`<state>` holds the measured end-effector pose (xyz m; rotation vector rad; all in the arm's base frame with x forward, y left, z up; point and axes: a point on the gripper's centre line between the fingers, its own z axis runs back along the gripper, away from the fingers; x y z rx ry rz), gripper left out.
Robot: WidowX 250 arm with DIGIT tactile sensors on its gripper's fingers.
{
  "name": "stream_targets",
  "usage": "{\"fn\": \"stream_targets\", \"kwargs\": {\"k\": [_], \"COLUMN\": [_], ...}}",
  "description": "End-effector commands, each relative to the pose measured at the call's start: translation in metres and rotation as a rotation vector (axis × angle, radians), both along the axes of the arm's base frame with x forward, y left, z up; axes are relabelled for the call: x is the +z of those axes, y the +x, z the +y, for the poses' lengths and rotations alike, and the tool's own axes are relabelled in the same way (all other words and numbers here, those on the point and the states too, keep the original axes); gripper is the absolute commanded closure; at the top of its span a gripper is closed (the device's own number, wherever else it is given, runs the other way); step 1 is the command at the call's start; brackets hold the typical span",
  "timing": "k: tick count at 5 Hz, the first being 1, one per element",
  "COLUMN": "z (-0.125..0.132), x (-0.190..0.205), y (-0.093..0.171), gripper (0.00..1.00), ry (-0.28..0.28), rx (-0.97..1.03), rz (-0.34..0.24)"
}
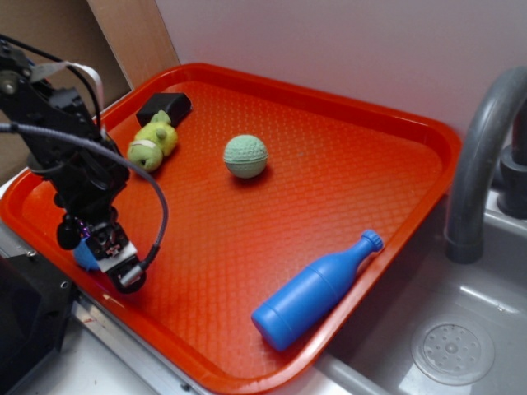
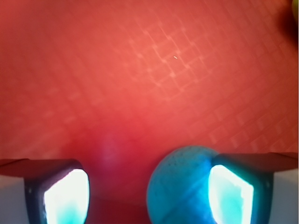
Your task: Grab the blue ball.
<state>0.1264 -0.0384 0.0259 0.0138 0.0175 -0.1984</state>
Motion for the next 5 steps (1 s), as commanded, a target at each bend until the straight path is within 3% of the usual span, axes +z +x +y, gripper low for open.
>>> {"fn": "stream_targets", "kwargs": {"k": [1,2,3,4,5], "z": [0.064,0.067,0.063,0.050,0.039], "x": [-0.006,-0.004,0.011,0.061,0.112], "y": [-0.008,-0.009,-0.006,0.014,0.041], "gripper": [0.00,1.00,1.00,1.00,1.00], "ry": [0.096,0.103,0.072,0.079,0.133], "rx": [0.078,0.114,0.125,0.124,0.157], "rz": [0.003,-0.001,-0.032,-0.151,-0.254]}}
